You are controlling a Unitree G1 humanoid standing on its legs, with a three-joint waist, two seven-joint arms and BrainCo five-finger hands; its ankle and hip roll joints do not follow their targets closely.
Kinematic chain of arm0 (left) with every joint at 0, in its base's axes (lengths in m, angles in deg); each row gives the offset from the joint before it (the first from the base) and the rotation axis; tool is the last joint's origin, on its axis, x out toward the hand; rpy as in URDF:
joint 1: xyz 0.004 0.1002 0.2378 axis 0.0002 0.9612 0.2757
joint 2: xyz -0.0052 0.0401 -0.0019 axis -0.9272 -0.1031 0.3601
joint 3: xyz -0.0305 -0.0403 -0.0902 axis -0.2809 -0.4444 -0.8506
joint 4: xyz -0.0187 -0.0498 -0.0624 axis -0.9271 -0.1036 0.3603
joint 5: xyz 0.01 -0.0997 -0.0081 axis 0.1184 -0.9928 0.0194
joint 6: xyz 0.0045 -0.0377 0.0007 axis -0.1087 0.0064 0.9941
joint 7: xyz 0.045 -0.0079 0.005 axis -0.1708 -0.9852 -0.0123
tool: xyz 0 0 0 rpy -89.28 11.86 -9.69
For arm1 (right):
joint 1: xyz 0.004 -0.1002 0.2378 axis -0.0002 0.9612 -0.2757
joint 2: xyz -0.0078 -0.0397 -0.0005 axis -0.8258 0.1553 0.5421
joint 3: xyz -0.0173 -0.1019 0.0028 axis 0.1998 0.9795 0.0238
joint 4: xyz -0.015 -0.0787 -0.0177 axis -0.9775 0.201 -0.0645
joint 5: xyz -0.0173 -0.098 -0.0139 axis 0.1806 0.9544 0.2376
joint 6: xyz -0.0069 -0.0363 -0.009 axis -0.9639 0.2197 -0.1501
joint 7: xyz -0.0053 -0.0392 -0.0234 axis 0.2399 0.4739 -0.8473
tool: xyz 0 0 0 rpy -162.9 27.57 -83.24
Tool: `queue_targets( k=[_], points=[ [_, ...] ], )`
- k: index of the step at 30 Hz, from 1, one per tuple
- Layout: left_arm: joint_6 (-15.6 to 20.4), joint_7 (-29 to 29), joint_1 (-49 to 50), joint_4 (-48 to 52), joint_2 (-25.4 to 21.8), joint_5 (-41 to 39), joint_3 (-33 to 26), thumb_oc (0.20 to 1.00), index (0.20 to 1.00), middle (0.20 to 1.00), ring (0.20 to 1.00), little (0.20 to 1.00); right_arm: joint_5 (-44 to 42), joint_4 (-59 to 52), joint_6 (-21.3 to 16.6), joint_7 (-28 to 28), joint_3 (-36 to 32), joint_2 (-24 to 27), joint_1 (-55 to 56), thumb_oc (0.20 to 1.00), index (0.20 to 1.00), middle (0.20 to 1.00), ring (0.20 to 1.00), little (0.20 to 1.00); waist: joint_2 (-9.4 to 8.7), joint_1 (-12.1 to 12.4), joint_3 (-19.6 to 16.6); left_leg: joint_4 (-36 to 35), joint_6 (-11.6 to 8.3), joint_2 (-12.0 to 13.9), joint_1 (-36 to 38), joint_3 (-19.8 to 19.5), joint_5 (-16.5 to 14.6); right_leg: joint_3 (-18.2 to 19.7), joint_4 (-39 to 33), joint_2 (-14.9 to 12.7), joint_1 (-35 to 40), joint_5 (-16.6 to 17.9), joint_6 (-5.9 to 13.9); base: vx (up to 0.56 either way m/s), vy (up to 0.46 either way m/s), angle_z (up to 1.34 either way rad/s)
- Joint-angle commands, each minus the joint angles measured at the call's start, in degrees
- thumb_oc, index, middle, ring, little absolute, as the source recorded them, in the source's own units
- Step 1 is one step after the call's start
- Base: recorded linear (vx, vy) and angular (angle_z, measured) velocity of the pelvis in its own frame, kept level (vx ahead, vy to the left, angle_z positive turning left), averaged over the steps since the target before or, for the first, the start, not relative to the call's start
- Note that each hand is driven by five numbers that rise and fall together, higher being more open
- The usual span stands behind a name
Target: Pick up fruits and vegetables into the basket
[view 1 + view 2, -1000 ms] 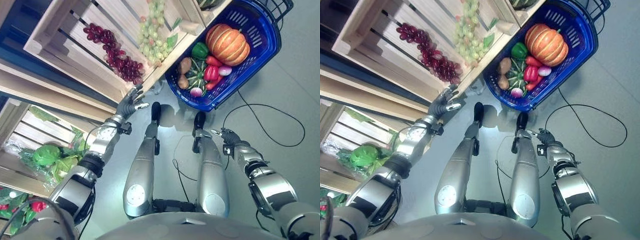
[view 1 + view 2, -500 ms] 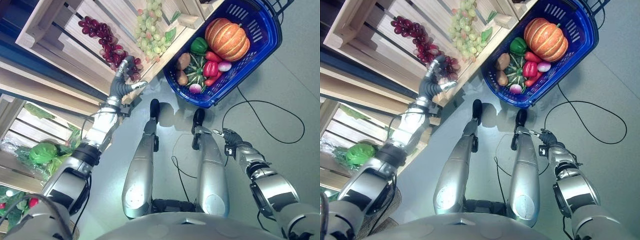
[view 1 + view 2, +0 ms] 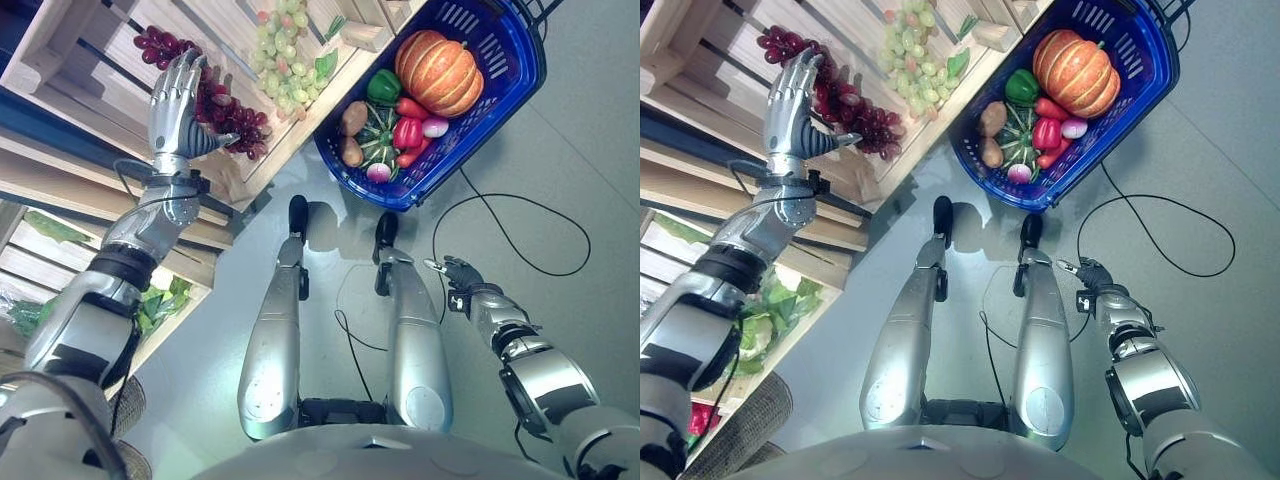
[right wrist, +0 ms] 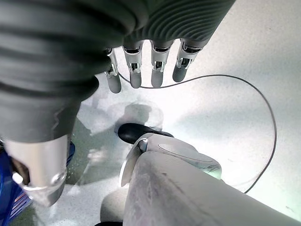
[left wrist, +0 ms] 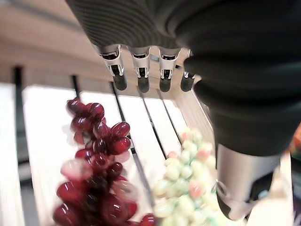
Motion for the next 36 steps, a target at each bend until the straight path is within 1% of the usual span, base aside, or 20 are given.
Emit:
queue_targets(
  k=[1, 3, 6, 7, 10, 14, 18, 19, 21, 22, 24, 28, 31, 34, 36],
  points=[
    [-0.65, -2.99, -2.45, -3.33, -3.06, 8.09, 0.41, 1.0, 1.0, 1.0, 1.0, 1.0, -0.31, -0.88, -0.16, 0.09, 0.53, 1.69, 3.76, 1.0, 1.0, 1.0, 1.0, 1.0, -0.91, -0.21, -2.07, 8.93, 2.43, 0.58, -4.18, 2.13, -5.41, 2.07, -7.81, -0.94, 0.61, 9.71, 1.35, -0.01, 0.074, -0.03],
    [-0.41, -2.54, -4.43, -5.06, -3.69, 11.03, 3.04, 1.0, 1.0, 1.0, 1.0, 1.0, -0.03, -0.73, -0.06, 0.14, 0.81, 2.15, 3.18, 1.0, 1.0, 1.0, 1.0, 1.0, -0.68, -0.63, -2.07, 9.06, 2.29, 0.71, -4.41, 2.46, -5.33, 2.25, -7.79, -1.05, 0.35, 9.71, 1.32, 0.0, 0.063, -0.04],
    [-0.05, -1.65, -6.03, -6.46, -4.15, 12.69, 5.25, 1.0, 1.0, 1.0, 1.0, 1.0, 0.34, -0.47, 0.13, 0.35, 0.96, 2.66, 2.63, 1.0, 1.0, 1.0, 1.0, 1.0, -0.44, -0.99, -2.07, 9.19, 2.2, 0.82, -4.6, 2.73, -5.25, 2.4, -7.72, -1.05, 0.13, 9.74, 1.29, 0.0, 0.053, -0.12],
    [0.37, 0.31, -7.53, -7.56, -4.47, 14.09, 7.18, 1.0, 1.0, 1.0, 1.0, 1.0, 0.81, -0.42, 0.27, 0.56, 1.0, 3.06, 2.29, 1.0, 1.0, 1.0, 1.0, 1.0, -0.26, -1.35, -2.07, 9.32, 2.15, 0.96, -4.73, 2.93, -5.23, 2.54, -7.58, -1.06, -0.07, 9.74, 1.36, 0.0, 0.065, -0.09],
    [1.18, 3.74, -9.75, -9.73, -4.89, 16.61, 10.81, 1.0, 1.0, 1.0, 1.0, 1.0, 1.06, -0.58, 1.06, 0.64, 1.27, 3.67, 1.31, 1.0, 1.0, 1.0, 1.0, 1.0, -0.13, -1.87, -2.07, 9.16, 2.11, 1.06, -4.67, 3.28, -5.13, 2.74, -7.71, -0.96, -0.11, 9.86, 1.45, 0.0, 0.045, 0.0],
    [0.89, 5.45, -10.84, -11.34, -4.85, 17.63, 12.91, 1.0, 1.0, 1.0, 1.0, 1.0, 1.25, -0.41, 1.28, 0.78, 1.42, 4.08, 0.7, 1.0, 1.0, 1.0, 1.0, 1.0, -0.08, -2.26, -2.07, 9.26, 2.0, 1.25, -4.82, 3.45, -5.07, 2.92, -7.67, -0.91, -0.33, 9.96, 1.48, 0.0, 0.022, -0.04],
    [-0.36, 10.41, -12.57, -13.74, -5.0, 18.58, 15.61, 1.0, 1.0, 1.0, 1.0, 1.0, 1.48, -0.13, 1.62, 1.26, 1.85, 4.8, -0.11, 1.0, 1.0, 1.0, 1.0, 1.0, -0.04, -2.79, -2.07, 9.45, 1.87, 1.44, -4.95, 3.73, -5.01, 3.14, -7.63, -0.88, -0.49, 10.03, 1.51, 0.0, 0.035, -0.04],
    [-0.95, 11.92, -12.76, -14.51, -5.06, 18.67, 15.89, 1.0, 1.0, 1.0, 1.0, 1.0, 1.61, -0.18, 1.83, 1.38, 1.89, 4.93, -0.29, 1.0, 1.0, 1.0, 1.0, 1.0, -0.08, -2.93, -2.07, 9.47, 1.83, 1.51, -5.0, 3.73, -4.93, 3.26, -7.6, -0.82, -0.58, 10.1, 1.53, 0.0, 0.0, 0.0],
    [-1.51, 12.66, -12.91, -15.05, -5.1, 18.6, 16.17, 1.0, 1.0, 1.0, 1.0, 1.0, 1.55, -0.18, 1.93, 1.56, 1.95, 5.11, -0.43, 1.0, 1.0, 1.0, 1.0, 1.0, -0.08, -2.97, -2.07, 9.44, 1.82, 1.55, -5.02, 3.8, -4.93, 3.27, -7.59, -0.79, -0.62, 10.12, 1.55, 0.0, 0.0, 0.0],
    [-2.52, 13.72, -13.01, -15.89, -4.91, 18.48, 16.3, 1.0, 1.0, 1.0, 1.0, 1.0, 1.37, -0.35, 2.09, 1.3, 2.24, 5.02, -0.43, 1.0, 1.0, 1.0, 1.0, 1.0, -0.1, -2.97, -2.07, 9.61, 1.82, 1.59, -4.95, 3.84, -5.26, 3.37, -7.43, -0.68, -0.59, 9.82, 1.59, 0.0, 0.01, -0.04],
    [-3.78, 15.58, -13.46, -17.45, -4.58, 18.58, 16.23, 1.0, 1.0, 1.0, 1.0, 1.0, 1.35, -0.22, 2.13, 1.33, 2.32, 5.1, -0.87, 1.0, 1.0, 1.0, 1.0, 1.0, -0.15, -3.08, -2.07, 9.37, 1.87, 1.61, -5.29, 3.83, -4.89, 3.35, -7.49, -0.6, -1.0, 10.05, 1.57, 0.0, 0.007, -0.02],
    [-5.7, 17.84, -13.83, -20.08, -4.05, 19.51, 16.03, 1.0, 1.0, 1.0, 1.0, 1.0, 1.27, -0.35, 2.61, 1.08, 2.69, 5.12, -1.53, 1.0, 1.0, 1.0, 1.0, 1.0, -0.33, -3.3, -2.07, 9.36, 1.86, 1.61, -5.48, 3.79, -4.85, 3.55, -7.52, -0.34, -1.31, 10.06, 1.49, 0.0, 0.0, 0.0],
    [-6.65, 17.6, -13.65, -21.3, -4.08, 19.85, 15.71, 1.0, 1.0, 1.0, 1.0, 1.0, 1.07, -0.43, 2.63, 1.01, 2.99, 5.19, -1.48, 1.0, 1.0, 1.0, 1.0, 1.0, -0.49, -3.29, -2.07, 9.53, 1.86, 1.71, -5.52, 3.79, -5.12, 3.61, -7.3, -0.23, -1.42, 9.82, 1.49, 0.0, 0.0, 0.0],
    [-8.8, 17.3, -13.84, -22.7, -4.34, 20.53, 15.02, 1.0, 1.0, 1.0, 1.0, 1.0, 1.06, -0.65, 2.83, 1.19, 3.34, 5.54, -1.5, 1.0, 1.0, 1.0, 1.0, 1.0, -0.74, -3.38, -2.07, 9.65, 1.89, 1.85, -5.87, 3.73, -5.09, 3.77, -7.03, -0.06, -1.85, 9.71, 1.39, 0.0, 0.035, -0.01],
    [-9.15, 17.04, -14.12, -23.68, -4.47, 20.74, 14.82, 1.0, 1.0, 1.0, 1.0, 1.0, 1.13, -0.65, 2.89, 1.16, 3.47, 5.48, -1.64, 1.0, 1.0, 1.0, 1.0, 1.0, -0.9, -3.38, -2.07, 9.68, 1.9, 1.95, -6.09, 3.7, -5.06, 3.81, -6.88, 0.07, -2.12, 9.66, 1.31, 0.0, 0.0, 0.0]
  ],
)
